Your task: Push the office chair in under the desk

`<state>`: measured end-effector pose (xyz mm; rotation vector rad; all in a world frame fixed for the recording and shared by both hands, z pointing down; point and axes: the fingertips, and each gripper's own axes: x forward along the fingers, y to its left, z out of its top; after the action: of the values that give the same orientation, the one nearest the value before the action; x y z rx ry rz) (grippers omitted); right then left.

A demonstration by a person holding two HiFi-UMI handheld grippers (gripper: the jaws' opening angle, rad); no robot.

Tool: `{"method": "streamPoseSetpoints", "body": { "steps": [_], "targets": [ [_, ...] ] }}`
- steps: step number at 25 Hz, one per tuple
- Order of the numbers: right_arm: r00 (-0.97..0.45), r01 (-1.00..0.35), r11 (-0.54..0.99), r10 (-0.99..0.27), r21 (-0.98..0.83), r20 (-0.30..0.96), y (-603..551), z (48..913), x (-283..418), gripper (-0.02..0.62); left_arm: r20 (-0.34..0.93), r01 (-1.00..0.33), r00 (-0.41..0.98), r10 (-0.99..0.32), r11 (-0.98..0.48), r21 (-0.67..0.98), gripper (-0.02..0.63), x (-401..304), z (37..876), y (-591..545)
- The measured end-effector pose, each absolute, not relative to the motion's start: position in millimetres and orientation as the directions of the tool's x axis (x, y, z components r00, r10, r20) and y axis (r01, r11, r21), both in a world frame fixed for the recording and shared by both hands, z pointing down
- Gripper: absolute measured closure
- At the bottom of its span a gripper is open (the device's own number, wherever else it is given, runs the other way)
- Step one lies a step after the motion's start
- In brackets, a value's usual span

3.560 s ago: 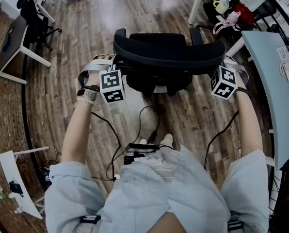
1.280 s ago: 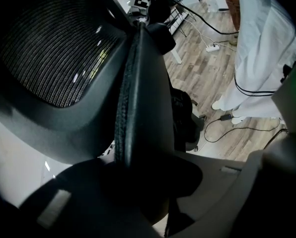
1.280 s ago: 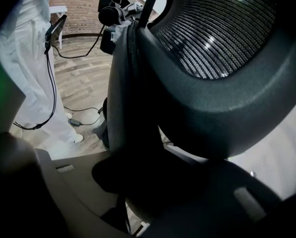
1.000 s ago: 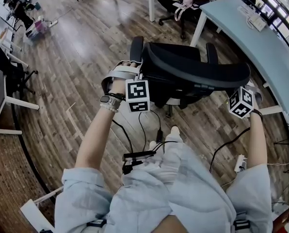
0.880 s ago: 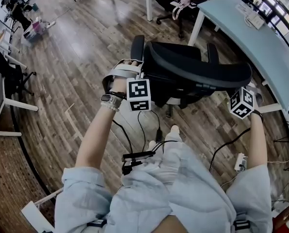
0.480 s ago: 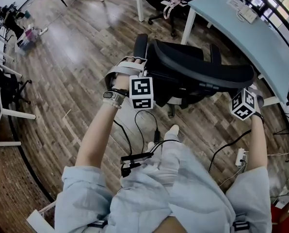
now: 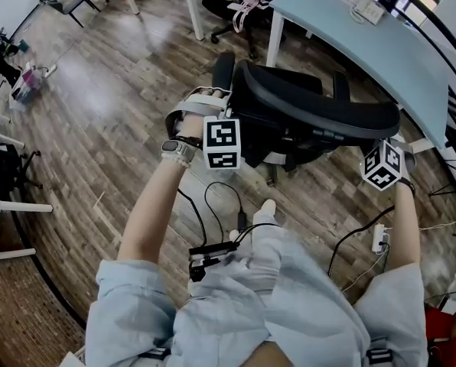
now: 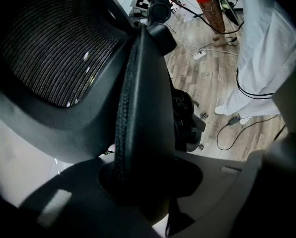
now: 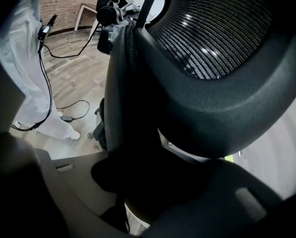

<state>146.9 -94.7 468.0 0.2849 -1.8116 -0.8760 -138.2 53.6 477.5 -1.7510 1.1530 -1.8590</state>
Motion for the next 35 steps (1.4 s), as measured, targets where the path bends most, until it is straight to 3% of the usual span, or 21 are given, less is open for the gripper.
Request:
{"method": "streamPoseSetpoints", "body": {
  "steps": [14, 35],
  "targets": [
    [-0.355, 0.118, 0.729, -0.603, 0.674, 0.714, -205.8, 459.5, 207.7, 0.420, 0.689, -0.203, -0.096, -0.719, -0.663, -0.720, 0.511, -94.0, 467.9, -97.4],
    [-0.311, 0.029, 0.727, -0.646, 0.686, 0.697, -304.2, 457.8, 233.2, 0.416, 0.679, -0.133, -0.014, -0.734, -0.672, -0.729, 0.511, -75.1, 463.7, -232.7]
  ]
}}
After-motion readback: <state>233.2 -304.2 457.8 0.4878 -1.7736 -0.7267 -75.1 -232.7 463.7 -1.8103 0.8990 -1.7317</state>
